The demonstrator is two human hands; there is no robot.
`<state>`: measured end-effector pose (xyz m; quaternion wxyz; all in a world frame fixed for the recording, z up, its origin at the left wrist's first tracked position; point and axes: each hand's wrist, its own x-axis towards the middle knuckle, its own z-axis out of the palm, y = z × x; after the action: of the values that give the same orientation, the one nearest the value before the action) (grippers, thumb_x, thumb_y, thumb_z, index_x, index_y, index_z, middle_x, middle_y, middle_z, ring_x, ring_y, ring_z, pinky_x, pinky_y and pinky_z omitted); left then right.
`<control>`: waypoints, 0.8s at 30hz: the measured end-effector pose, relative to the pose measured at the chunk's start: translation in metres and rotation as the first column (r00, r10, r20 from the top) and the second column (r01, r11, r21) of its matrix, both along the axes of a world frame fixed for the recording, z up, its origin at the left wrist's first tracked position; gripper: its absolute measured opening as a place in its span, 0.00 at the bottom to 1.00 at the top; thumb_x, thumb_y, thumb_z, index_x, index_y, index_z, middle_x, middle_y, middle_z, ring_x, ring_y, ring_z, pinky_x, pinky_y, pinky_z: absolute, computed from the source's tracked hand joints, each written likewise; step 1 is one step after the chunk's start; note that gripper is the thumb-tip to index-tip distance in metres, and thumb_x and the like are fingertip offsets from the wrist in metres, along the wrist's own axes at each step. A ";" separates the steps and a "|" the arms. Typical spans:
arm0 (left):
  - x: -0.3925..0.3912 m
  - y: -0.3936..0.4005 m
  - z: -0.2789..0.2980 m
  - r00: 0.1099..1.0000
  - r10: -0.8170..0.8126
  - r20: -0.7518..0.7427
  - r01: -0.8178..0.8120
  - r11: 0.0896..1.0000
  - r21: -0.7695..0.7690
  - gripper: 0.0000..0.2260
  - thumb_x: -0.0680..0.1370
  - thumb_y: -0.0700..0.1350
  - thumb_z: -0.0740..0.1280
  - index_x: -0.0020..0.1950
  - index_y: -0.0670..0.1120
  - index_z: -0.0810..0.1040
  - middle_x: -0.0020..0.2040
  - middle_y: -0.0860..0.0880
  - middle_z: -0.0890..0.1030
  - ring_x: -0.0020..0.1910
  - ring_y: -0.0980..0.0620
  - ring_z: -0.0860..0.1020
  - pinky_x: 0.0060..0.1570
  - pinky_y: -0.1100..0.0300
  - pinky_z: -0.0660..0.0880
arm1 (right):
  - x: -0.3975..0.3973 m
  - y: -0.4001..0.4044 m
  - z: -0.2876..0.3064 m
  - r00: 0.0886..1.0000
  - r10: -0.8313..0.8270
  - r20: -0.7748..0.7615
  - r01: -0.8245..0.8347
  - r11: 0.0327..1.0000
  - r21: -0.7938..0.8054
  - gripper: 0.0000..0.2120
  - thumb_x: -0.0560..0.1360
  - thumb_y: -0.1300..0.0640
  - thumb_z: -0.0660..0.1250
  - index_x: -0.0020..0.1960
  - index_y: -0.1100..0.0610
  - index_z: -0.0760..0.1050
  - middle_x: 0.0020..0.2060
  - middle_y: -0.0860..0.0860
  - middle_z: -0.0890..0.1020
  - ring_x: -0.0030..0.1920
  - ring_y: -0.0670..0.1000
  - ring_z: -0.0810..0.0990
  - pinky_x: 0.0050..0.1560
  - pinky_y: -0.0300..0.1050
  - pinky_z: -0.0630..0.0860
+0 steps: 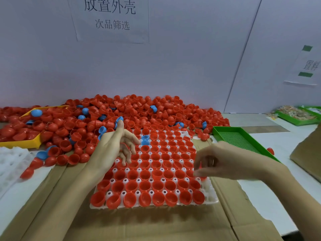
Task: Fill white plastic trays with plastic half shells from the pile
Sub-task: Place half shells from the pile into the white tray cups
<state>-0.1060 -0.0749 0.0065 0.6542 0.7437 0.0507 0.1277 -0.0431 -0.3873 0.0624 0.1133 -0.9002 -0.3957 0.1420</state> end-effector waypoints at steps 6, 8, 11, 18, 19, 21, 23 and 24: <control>0.002 0.008 -0.002 0.987 0.043 0.156 -0.050 0.998 0.041 0.31 0.85 0.62 0.51 0.40 0.46 0.85 0.33 0.41 0.81 0.25 0.43 0.77 0.22 0.60 0.72 | 0.090 0.034 -0.010 0.980 -0.125 0.158 0.089 0.972 0.219 0.05 0.83 0.50 0.67 0.49 0.47 0.79 0.39 0.43 0.84 0.38 0.41 0.84 0.40 0.39 0.80; 0.003 0.010 -0.004 0.983 0.078 0.168 -0.090 0.994 0.064 0.30 0.85 0.62 0.51 0.39 0.47 0.85 0.32 0.41 0.80 0.25 0.42 0.76 0.21 0.60 0.70 | 0.130 0.047 -0.026 0.945 -0.265 0.190 0.207 0.938 0.278 0.06 0.85 0.55 0.65 0.59 0.52 0.79 0.49 0.49 0.86 0.46 0.49 0.86 0.48 0.49 0.84; 0.004 0.011 -0.005 0.980 0.099 0.171 -0.114 0.990 0.080 0.30 0.85 0.62 0.51 0.39 0.47 0.85 0.31 0.41 0.80 0.24 0.41 0.74 0.20 0.62 0.68 | 0.172 0.060 -0.048 0.895 -0.377 0.237 0.307 0.908 0.285 0.20 0.84 0.67 0.61 0.73 0.54 0.74 0.68 0.55 0.80 0.64 0.54 0.80 0.65 0.49 0.79; 0.004 0.009 -0.006 0.983 0.087 0.161 -0.102 0.991 0.087 0.30 0.84 0.62 0.52 0.40 0.45 0.84 0.30 0.42 0.79 0.24 0.43 0.74 0.20 0.63 0.68 | 0.205 0.087 -0.060 0.929 -0.287 0.232 0.221 0.936 0.274 0.28 0.82 0.63 0.68 0.79 0.46 0.70 0.74 0.53 0.74 0.73 0.55 0.73 0.71 0.48 0.70; 0.004 0.008 -0.006 0.984 0.085 0.157 -0.100 0.991 0.091 0.30 0.84 0.62 0.52 0.40 0.45 0.84 0.29 0.42 0.79 0.24 0.43 0.74 0.20 0.64 0.68 | 0.207 0.093 -0.061 0.932 -0.266 0.248 0.206 0.947 0.245 0.24 0.82 0.61 0.70 0.76 0.48 0.73 0.70 0.53 0.77 0.70 0.56 0.75 0.68 0.46 0.71; 0.004 0.008 -0.005 0.984 0.082 0.156 -0.098 0.991 0.096 0.30 0.84 0.62 0.52 0.39 0.46 0.84 0.30 0.42 0.80 0.24 0.43 0.75 0.20 0.63 0.68 | 0.208 0.104 -0.064 0.911 -0.277 0.307 0.215 0.951 0.222 0.18 0.80 0.58 0.73 0.69 0.51 0.79 0.62 0.53 0.78 0.63 0.56 0.78 0.60 0.43 0.72; 0.004 0.007 -0.005 0.985 0.078 0.153 -0.093 0.992 0.088 0.30 0.84 0.62 0.52 0.39 0.46 0.84 0.30 0.42 0.80 0.24 0.44 0.74 0.20 0.63 0.68 | 0.207 0.109 -0.064 0.884 -0.320 0.342 0.239 0.936 0.259 0.15 0.78 0.58 0.75 0.63 0.54 0.80 0.60 0.53 0.80 0.60 0.55 0.79 0.57 0.45 0.74; 0.004 0.007 -0.005 0.986 0.074 0.149 -0.087 0.992 0.086 0.29 0.84 0.62 0.52 0.39 0.46 0.84 0.30 0.42 0.80 0.24 0.44 0.74 0.20 0.63 0.68 | 0.205 0.109 -0.063 0.875 -0.342 0.342 0.247 0.924 0.292 0.14 0.77 0.58 0.76 0.62 0.55 0.79 0.60 0.53 0.81 0.59 0.54 0.80 0.56 0.45 0.76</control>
<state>-0.1023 -0.0677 0.0013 0.6154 0.7592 0.0268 0.2102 0.1621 -0.2780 -0.0009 0.1610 -0.9399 -0.2816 -0.1062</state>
